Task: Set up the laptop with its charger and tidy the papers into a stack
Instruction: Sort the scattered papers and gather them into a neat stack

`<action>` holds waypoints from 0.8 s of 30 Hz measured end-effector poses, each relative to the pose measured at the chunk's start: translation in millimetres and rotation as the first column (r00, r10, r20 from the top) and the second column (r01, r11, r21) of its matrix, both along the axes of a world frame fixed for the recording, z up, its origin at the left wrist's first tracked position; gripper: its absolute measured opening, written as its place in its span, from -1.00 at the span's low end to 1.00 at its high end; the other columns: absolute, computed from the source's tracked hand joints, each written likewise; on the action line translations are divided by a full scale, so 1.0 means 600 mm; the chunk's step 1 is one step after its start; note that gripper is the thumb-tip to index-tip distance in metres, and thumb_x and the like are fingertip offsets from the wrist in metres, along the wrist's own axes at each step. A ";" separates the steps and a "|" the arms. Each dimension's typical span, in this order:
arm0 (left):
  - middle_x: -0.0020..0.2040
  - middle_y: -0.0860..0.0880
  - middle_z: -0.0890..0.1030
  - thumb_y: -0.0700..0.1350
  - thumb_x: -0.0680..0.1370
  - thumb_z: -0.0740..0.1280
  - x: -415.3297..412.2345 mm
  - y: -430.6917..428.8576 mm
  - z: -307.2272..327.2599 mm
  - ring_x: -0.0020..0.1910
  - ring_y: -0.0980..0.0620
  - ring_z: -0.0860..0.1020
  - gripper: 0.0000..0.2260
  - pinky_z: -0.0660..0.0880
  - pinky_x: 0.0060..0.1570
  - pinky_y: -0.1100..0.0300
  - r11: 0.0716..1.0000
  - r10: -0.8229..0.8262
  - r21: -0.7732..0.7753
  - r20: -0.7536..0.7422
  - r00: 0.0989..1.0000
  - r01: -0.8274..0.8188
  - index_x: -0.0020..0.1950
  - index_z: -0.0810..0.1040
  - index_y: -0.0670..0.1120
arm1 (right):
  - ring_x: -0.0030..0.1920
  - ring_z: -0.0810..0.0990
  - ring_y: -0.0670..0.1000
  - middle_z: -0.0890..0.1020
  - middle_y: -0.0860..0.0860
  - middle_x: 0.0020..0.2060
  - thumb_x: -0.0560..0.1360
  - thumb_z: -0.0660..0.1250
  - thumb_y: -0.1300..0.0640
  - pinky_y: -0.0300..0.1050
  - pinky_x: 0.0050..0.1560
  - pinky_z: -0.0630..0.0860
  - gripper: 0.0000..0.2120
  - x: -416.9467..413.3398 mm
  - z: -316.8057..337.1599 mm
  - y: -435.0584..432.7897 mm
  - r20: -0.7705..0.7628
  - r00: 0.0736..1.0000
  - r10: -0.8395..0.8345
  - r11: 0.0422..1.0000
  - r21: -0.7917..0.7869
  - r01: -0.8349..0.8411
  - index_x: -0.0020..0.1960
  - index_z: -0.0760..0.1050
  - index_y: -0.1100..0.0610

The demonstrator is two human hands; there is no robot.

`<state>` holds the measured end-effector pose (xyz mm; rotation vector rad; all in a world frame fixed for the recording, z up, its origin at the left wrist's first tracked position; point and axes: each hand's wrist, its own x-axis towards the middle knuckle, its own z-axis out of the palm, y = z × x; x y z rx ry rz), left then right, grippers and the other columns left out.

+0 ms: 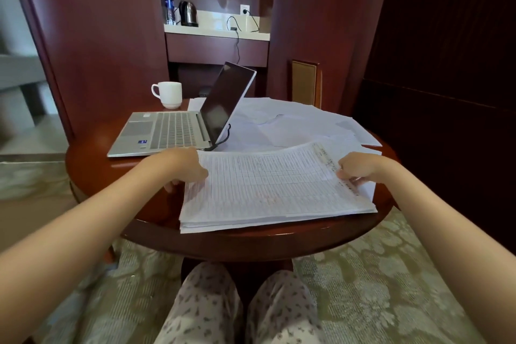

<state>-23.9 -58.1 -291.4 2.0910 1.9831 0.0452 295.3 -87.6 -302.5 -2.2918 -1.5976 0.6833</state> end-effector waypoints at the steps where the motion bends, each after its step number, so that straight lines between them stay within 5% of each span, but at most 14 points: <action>1: 0.28 -0.13 0.43 -0.02 0.57 0.23 -0.001 0.000 -0.002 -0.03 -0.06 0.56 -0.48 0.60 -0.25 0.16 1.000 0.018 -0.021 0.049 0.999 -0.017 0.49 0.16 -0.09 | -0.15 0.51 0.10 0.54 0.23 -0.08 0.54 0.24 0.31 -0.04 0.03 0.56 -0.91 0.002 0.003 0.003 -0.072 0.996 -0.046 0.999 0.006 0.047 -0.15 0.40 0.25; 3: 0.32 -0.14 0.40 -0.06 0.58 0.24 0.002 0.000 -0.004 -0.01 -0.07 0.53 -0.50 0.56 -0.40 0.19 0.997 0.051 -0.074 0.209 0.977 -0.036 0.48 0.17 -0.11 | -0.11 0.47 0.09 0.49 0.15 -0.06 0.49 0.32 0.32 -0.04 -0.08 0.49 -0.86 0.001 0.010 0.003 -0.281 0.948 -0.146 0.988 0.005 0.154 0.02 0.43 0.23; 6: 0.10 -0.14 0.45 -0.13 0.58 0.23 0.012 -0.007 -0.009 -0.06 -0.07 0.51 -0.61 0.53 -0.53 0.21 0.992 0.073 -0.119 0.312 0.947 -0.038 0.39 0.28 -0.17 | 0.36 0.30 0.19 0.28 0.20 0.40 0.48 0.36 0.27 0.09 0.31 0.29 -0.40 0.010 0.010 0.000 -0.507 0.837 -0.208 0.973 -0.022 0.229 0.45 0.20 0.22; 8: -0.03 -0.10 0.46 -0.13 0.58 0.22 0.018 -0.012 -0.013 -0.14 -0.05 0.52 -0.68 0.52 -0.48 0.20 0.996 0.049 -0.090 0.302 0.952 -0.023 0.31 0.32 -0.17 | 0.47 0.16 0.16 0.15 0.14 0.49 0.47 0.37 0.21 0.07 0.44 0.16 -0.28 0.008 0.002 -0.003 -0.531 0.819 -0.217 0.973 -0.049 0.225 0.51 0.07 0.20; 12: -0.19 -0.03 0.42 -0.11 0.58 0.19 0.027 -0.014 -0.019 -0.29 0.04 0.48 -0.77 0.49 -0.39 0.21 0.999 0.024 -0.050 0.292 0.956 -0.010 0.21 0.31 -0.11 | 0.34 0.35 0.18 0.37 0.13 0.33 0.43 0.42 0.19 0.03 0.36 0.29 -0.40 0.004 -0.009 -0.005 -0.446 0.880 -0.162 0.980 0.035 0.198 0.38 0.26 0.24; 15: 0.07 -0.08 0.46 -0.03 0.56 0.22 0.026 -0.010 -0.026 -0.07 -0.03 0.51 -0.53 0.51 -0.26 0.17 0.999 0.028 -0.050 0.267 0.963 -0.015 0.42 0.19 -0.13 | 0.18 0.47 0.11 0.54 0.07 0.09 0.50 0.32 0.29 -0.05 0.25 0.34 -0.70 0.004 -0.006 -0.016 -0.531 0.846 -0.044 0.988 0.102 0.115 0.20 0.36 0.24; 17: 0.37 -0.16 0.30 0.03 0.55 0.23 0.024 -0.002 -0.038 0.23 -0.14 0.42 -0.39 0.49 0.04 0.07 1.000 0.023 -0.014 0.207 0.978 -0.021 0.50 0.06 -0.13 | 0.16 0.54 0.16 0.59 0.13 0.14 0.51 0.28 0.34 0.12 0.29 0.39 -0.66 0.006 -0.011 -0.023 -0.623 0.779 0.069 0.989 0.144 0.027 0.27 0.40 0.25; 19: 0.46 -0.18 0.19 0.05 0.53 0.27 0.020 0.007 -0.050 0.37 -0.19 0.30 -0.31 0.38 0.25 0.01 0.999 0.022 0.039 0.286 0.958 -0.035 0.52 -0.01 -0.13 | 0.08 0.61 0.18 0.62 0.14 0.09 0.41 0.39 0.29 0.18 0.14 0.52 -0.51 0.011 -0.015 -0.029 -0.711 0.686 0.156 0.973 0.232 0.020 0.31 0.41 0.20; 22: 0.47 -0.15 0.23 0.01 0.50 0.36 0.022 0.009 -0.055 0.39 -0.17 0.30 -0.22 0.30 0.33 -0.06 0.985 0.028 0.115 0.631 0.775 -0.130 0.51 -0.08 -0.14 | 0.08 0.62 0.19 0.62 0.15 0.11 -0.02 0.67 0.04 0.10 -0.08 0.61 -0.09 0.028 -0.021 -0.029 -0.782 0.561 0.271 0.934 0.354 0.042 0.29 0.44 0.16; 24: 0.42 -0.14 0.32 -0.03 0.49 0.38 0.027 0.003 -0.045 0.35 -0.15 0.37 -0.26 0.33 0.28 -0.07 0.969 0.066 0.069 0.852 0.520 -0.236 0.50 0.01 -0.13 | 0.10 0.61 0.20 0.62 0.15 0.10 0.13 0.61 0.11 0.14 -0.03 0.59 -0.31 0.028 -0.020 -0.034 -0.782 0.516 0.349 0.895 0.442 0.064 0.21 0.48 0.11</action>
